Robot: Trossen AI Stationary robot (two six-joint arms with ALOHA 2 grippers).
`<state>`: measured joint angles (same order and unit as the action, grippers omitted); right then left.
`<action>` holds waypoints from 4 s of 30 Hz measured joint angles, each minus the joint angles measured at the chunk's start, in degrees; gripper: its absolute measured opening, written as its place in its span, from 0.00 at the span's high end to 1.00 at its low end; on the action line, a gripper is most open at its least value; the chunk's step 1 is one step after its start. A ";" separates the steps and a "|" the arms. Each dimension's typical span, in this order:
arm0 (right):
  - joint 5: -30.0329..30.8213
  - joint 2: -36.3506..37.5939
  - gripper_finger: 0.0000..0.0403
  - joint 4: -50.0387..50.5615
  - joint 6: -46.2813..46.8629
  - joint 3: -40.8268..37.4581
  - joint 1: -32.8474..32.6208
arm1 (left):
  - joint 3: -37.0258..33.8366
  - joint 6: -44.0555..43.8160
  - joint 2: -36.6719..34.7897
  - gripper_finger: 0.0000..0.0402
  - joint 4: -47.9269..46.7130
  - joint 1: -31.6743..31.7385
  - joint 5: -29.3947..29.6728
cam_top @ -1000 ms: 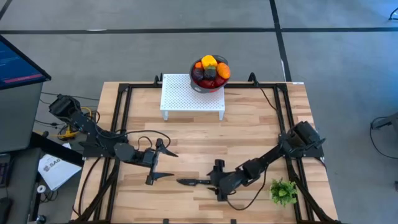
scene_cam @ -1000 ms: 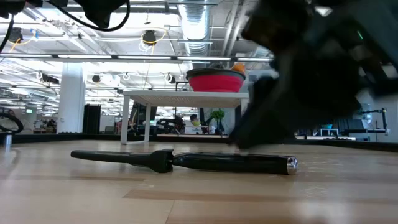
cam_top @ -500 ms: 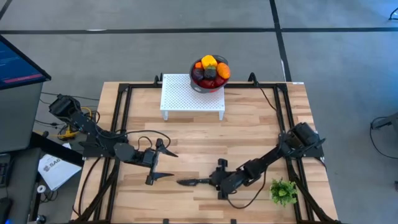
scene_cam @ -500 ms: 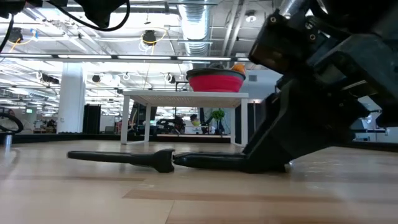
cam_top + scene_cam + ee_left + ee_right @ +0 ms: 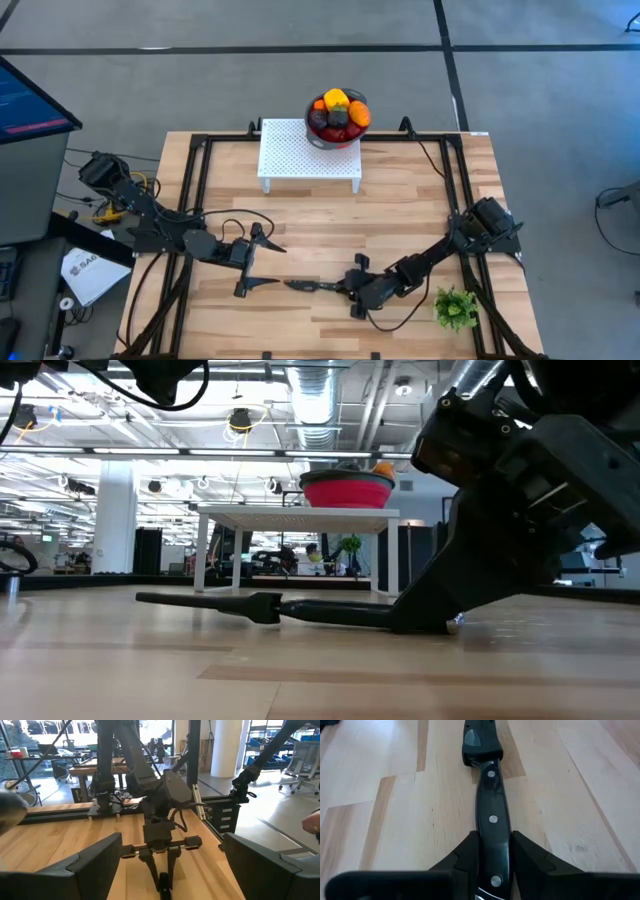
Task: Pick & Place Fruit
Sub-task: Put the black knife on the shelf
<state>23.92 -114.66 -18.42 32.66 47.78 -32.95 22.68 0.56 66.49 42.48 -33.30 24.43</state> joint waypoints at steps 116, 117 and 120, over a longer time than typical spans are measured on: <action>-28.89 6.90 0.74 -45.77 -31.96 3.68 10.31 | 25.79 12.33 26.57 0.84 6.27 3.42 -19.77; -29.01 7.29 0.74 -43.97 -31.47 3.68 10.62 | 25.77 11.81 26.51 0.85 5.08 3.56 -18.91; -28.80 9.01 0.72 -36.57 -30.48 3.66 11.76 | 25.77 9.22 24.93 0.87 -1.71 3.80 -13.83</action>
<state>-4.88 -105.66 -54.98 2.19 51.44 -21.19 48.45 9.78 91.41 40.77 -29.50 10.60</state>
